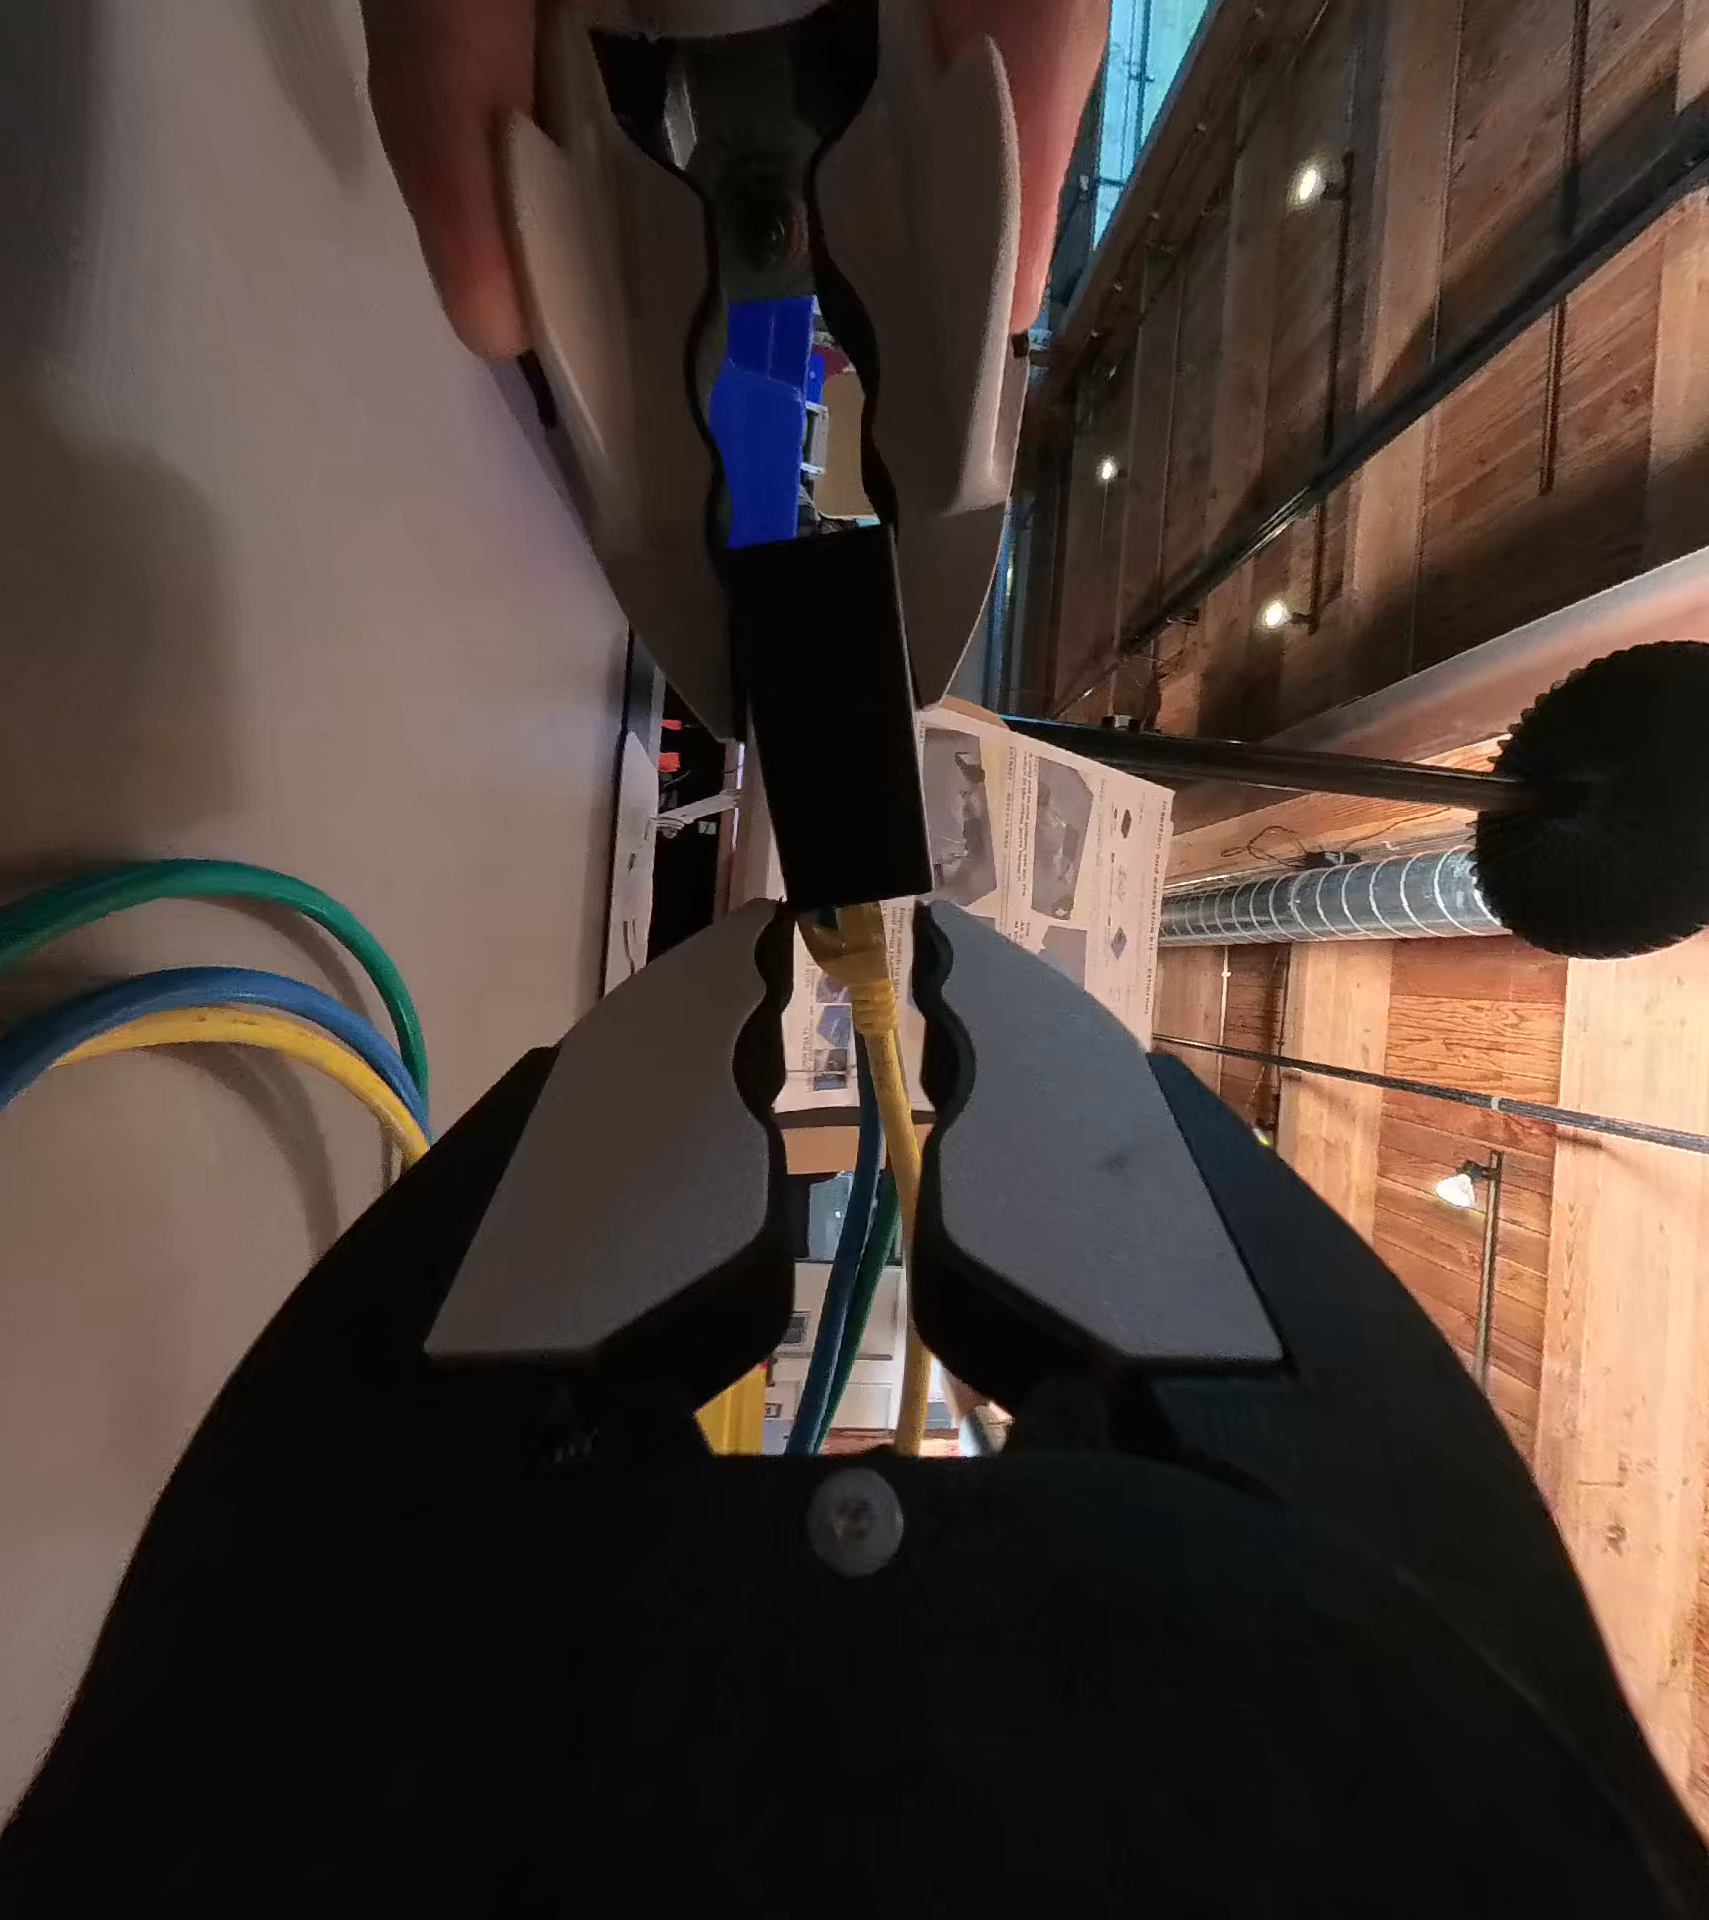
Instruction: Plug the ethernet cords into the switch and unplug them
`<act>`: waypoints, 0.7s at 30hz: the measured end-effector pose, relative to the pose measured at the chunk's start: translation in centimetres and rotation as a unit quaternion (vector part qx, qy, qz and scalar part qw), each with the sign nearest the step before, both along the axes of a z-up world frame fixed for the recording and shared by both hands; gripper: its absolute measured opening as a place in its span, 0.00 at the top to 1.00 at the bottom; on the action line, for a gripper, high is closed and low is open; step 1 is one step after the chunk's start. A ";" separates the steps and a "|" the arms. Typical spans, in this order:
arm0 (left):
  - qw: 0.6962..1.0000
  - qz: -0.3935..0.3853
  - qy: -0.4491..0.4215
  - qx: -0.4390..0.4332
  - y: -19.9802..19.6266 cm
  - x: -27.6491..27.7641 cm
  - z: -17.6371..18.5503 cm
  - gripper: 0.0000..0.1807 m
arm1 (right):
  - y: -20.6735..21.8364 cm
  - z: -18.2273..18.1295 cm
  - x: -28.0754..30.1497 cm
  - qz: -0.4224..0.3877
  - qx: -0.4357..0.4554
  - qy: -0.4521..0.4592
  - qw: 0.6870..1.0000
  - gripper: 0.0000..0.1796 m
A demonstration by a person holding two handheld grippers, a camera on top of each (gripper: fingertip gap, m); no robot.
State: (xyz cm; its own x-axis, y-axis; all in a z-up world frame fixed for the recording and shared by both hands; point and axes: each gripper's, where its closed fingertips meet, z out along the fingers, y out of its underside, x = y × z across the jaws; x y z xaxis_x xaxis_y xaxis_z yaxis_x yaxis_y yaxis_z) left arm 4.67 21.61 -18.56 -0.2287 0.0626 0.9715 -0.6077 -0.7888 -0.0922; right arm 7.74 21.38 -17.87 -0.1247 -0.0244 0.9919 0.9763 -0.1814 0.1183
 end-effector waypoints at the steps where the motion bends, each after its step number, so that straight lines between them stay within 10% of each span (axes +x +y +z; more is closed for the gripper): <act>1: 1.000 -0.002 -0.003 0.000 0.0 -0.1 0.1 0.85 | 0.0 0.1 -0.1 0.002 0.002 -0.007 1.000 0.89; 14: 0.997 0.069 -0.008 0.029 1.9 0.3 0.1 0.84 | 0.5 -0.6 -1.5 -0.017 -0.046 -0.065 0.997 0.92; 21: 0.994 0.099 -0.032 -0.013 2.5 0.8 0.4 0.85 | 0.2 -0.2 -0.8 -0.059 -0.060 0.102 0.991 0.91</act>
